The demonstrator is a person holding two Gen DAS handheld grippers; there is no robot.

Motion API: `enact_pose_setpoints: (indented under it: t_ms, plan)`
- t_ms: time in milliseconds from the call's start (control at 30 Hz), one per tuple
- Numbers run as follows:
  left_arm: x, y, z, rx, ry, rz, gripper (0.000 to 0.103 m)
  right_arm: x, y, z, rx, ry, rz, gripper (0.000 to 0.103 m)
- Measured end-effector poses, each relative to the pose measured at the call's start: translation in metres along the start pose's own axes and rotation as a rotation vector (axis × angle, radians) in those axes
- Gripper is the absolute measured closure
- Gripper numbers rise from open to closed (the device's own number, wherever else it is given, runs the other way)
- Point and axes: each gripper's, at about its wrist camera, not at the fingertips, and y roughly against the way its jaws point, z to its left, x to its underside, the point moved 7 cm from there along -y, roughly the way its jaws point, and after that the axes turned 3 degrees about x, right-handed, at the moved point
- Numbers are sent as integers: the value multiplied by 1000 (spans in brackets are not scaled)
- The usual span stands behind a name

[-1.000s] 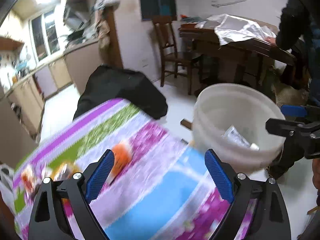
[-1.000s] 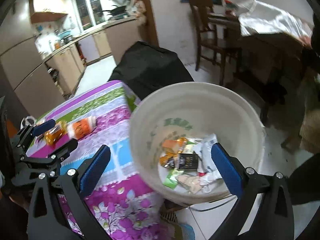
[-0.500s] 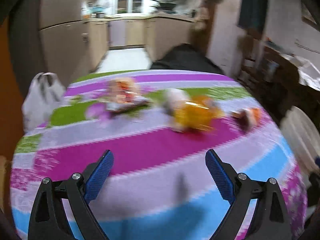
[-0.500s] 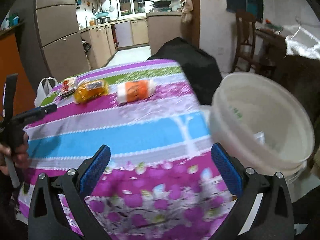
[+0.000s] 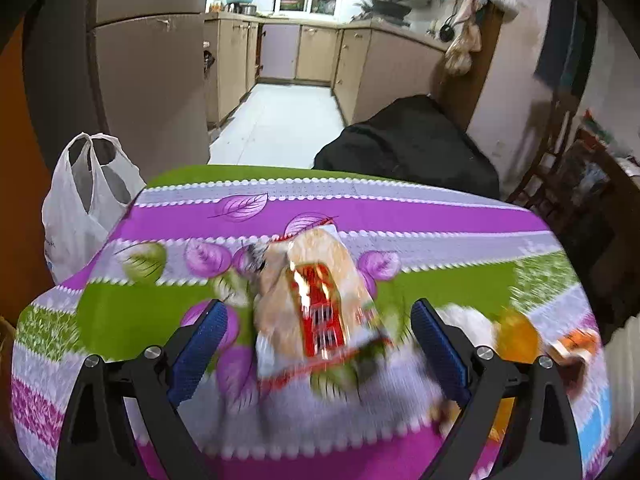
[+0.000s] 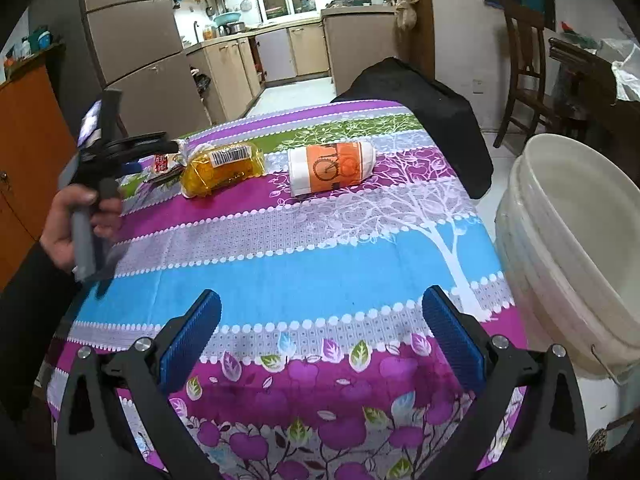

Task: Collect trash
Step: 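Grasp the snack bag with the left tool while the right tool grasps the orange cup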

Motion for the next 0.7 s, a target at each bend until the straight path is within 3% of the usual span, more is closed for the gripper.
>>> enact_pose_setpoints:
  t_ms: [100,233,333,467,600,700]
  plan:
    - [-5,-22,1,10,23,39,14,-7,-5,-6,-1,-1,-2,6]
    - [-3,-35,-2,4,-6,57,40,-19,-14,-14,-5,-6,-15,6]
    - [1,-28,-3,-2,-19,32,46,-34,-29,-21,-5,-20,-13,8]
    - [10,-2,10,17,50,2,48,-54,-50,-20,-13,-13,-25,8]
    - [31,40,14,2,47,-50,48,-69,-77,-12,-15,38,-5,6]
    - [50,57,14,22,46,-36,48,-77,-96,-8,-32,47,19,6]
